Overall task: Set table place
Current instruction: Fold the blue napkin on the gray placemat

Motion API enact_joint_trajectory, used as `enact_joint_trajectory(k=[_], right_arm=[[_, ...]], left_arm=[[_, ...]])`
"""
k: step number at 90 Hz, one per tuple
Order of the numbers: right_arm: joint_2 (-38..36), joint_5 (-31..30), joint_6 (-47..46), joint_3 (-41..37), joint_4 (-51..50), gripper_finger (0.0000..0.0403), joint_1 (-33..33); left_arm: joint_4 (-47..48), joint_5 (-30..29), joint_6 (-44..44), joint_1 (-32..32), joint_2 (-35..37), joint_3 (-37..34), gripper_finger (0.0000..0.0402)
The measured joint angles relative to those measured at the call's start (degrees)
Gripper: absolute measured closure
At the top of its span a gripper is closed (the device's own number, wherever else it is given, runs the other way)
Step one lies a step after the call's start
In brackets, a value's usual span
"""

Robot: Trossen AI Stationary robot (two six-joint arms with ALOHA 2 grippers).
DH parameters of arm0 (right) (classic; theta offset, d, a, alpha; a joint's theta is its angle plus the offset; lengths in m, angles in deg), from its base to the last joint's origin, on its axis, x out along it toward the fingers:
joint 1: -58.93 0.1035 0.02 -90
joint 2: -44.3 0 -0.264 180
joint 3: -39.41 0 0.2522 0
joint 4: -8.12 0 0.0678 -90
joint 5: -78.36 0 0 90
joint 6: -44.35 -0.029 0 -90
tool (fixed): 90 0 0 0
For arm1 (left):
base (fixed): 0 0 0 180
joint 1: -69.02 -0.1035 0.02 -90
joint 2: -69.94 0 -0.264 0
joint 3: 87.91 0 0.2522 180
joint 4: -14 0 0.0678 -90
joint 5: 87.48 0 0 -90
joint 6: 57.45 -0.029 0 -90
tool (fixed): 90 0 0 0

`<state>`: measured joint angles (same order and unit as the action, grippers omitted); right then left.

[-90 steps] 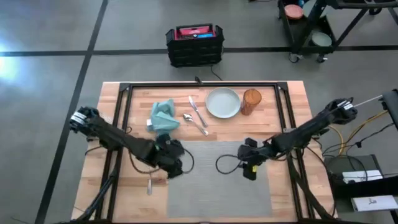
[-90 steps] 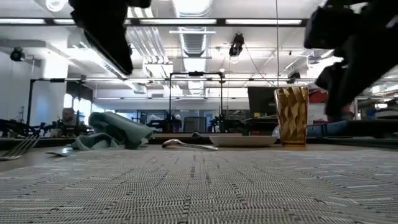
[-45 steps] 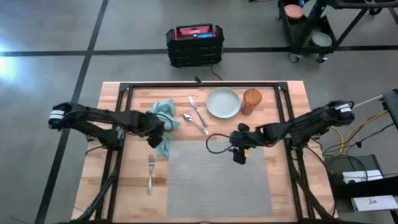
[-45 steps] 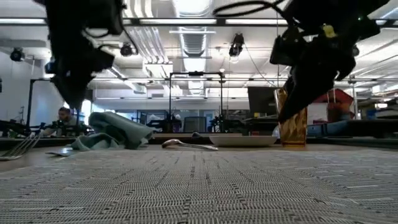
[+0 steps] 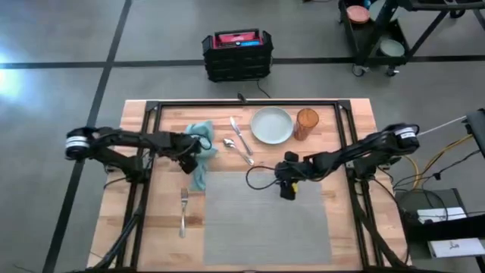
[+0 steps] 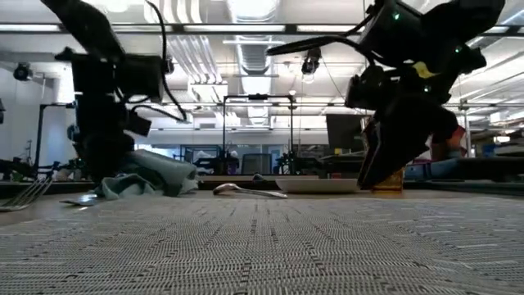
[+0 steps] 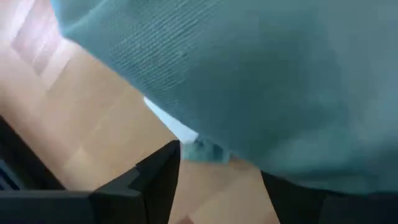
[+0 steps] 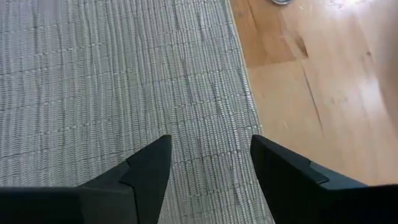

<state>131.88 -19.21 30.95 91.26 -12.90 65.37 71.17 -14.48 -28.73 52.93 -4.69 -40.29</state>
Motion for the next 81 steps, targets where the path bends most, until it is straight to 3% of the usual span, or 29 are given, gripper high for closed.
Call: enact_joint_trajectory(k=[10,23,27,41,55,72,81], right_arm=[[0.83,0.01,-0.02,0.0,0.49,0.0203,0.0],[1.02,0.02,0.0,0.0,0.46,0.0202,0.0],[0.78,0.02,-0.02,0.17,0.28,0.0202,0.0],[-1.9,0.46,0.05,2.91,-2.62,0.0205,0.04],[-4.54,0.5,0.44,6.05,-0.88,0.0208,0.04],[-3.02,0.49,0.86,6.43,16.74,0.0203,0.04],[0.68,-0.18,5.93,6.43,28.62,0.0197,0.3]], left_arm=[[-5.41,0.05,-3.66,-0.33,-0.33,-1.32,0.0249],[-7.45,0.1,-4.67,-0.31,-0.28,-1.62,0.0367],[-7.42,0.78,-4.64,-0.31,-0.06,-1.63,0.0386],[-3.06,7.32,-3.76,0.87,1.93,4.02,0.0398],[3.27,8.06,-2.78,4.87,4.9,15.46,0.0401],[6.57,7.83,-3.5,8.68,5.74,26.22,0.0401],[6.5,7.23,-5.28,9.17,5.51,28.66,0.0401]])
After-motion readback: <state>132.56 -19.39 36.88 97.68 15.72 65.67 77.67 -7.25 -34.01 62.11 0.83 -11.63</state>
